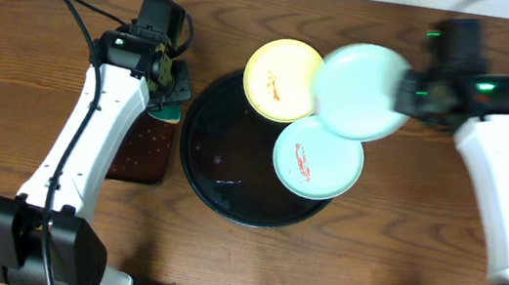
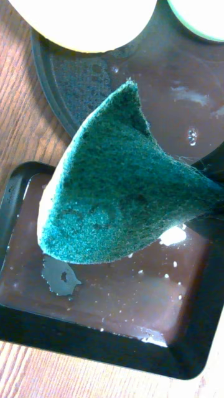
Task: Clean dirty plates on tray and stack at the side
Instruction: 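Place the pale green plate on the table right of the tray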
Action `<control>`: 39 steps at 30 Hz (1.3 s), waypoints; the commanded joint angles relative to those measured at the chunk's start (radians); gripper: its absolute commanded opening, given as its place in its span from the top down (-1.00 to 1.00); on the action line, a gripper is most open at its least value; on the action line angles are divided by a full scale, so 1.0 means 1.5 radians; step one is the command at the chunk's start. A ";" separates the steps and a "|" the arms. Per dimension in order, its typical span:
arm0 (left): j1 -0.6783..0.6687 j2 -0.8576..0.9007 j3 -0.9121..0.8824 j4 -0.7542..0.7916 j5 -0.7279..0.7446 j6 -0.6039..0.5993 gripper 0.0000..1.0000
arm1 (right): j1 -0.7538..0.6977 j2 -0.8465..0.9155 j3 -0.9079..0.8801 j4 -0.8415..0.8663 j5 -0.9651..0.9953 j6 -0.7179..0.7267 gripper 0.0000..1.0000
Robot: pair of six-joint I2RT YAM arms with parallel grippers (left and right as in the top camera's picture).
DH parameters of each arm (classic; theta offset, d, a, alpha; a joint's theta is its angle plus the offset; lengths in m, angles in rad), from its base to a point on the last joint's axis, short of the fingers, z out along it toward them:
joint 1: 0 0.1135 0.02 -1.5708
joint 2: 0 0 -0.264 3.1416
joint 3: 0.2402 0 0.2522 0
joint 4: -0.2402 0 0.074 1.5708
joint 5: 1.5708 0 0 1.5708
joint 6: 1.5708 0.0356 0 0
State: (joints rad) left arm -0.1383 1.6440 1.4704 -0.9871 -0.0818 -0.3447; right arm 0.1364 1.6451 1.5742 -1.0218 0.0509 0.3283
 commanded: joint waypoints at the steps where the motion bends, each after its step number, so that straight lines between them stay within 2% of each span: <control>1: 0.003 0.000 0.002 0.001 -0.008 -0.011 0.85 | -0.113 0.001 -0.028 -0.006 -0.011 -0.026 0.97; 8: 0.003 0.000 0.002 0.001 -0.008 -0.011 0.85 | -0.208 0.022 -0.138 0.075 -0.011 -0.040 0.97; 22: 0.003 0.000 0.002 0.001 -0.008 -0.011 0.85 | -0.212 0.024 -0.414 0.400 0.008 -0.056 0.97; 24: 0.003 0.000 0.002 0.001 -0.008 -0.011 0.86 | -0.212 0.024 -0.437 0.421 0.008 -0.055 0.86; 28: 0.003 0.000 0.002 0.001 -0.008 -0.011 0.85 | -0.213 0.023 -0.444 0.414 0.008 -0.055 0.49; 33: 0.003 0.000 0.002 0.001 -0.008 -0.011 0.85 | -0.212 0.023 -0.405 0.362 -0.013 -0.055 0.31; 39: 0.003 0.000 0.002 0.001 -0.008 -0.011 0.85 | -0.212 0.013 -0.290 0.234 -0.085 -0.082 0.19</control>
State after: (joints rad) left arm -0.1383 1.6440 1.4704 -0.9871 -0.0818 -0.3447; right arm -0.1822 1.6787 1.0451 -0.6331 0.0010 0.2405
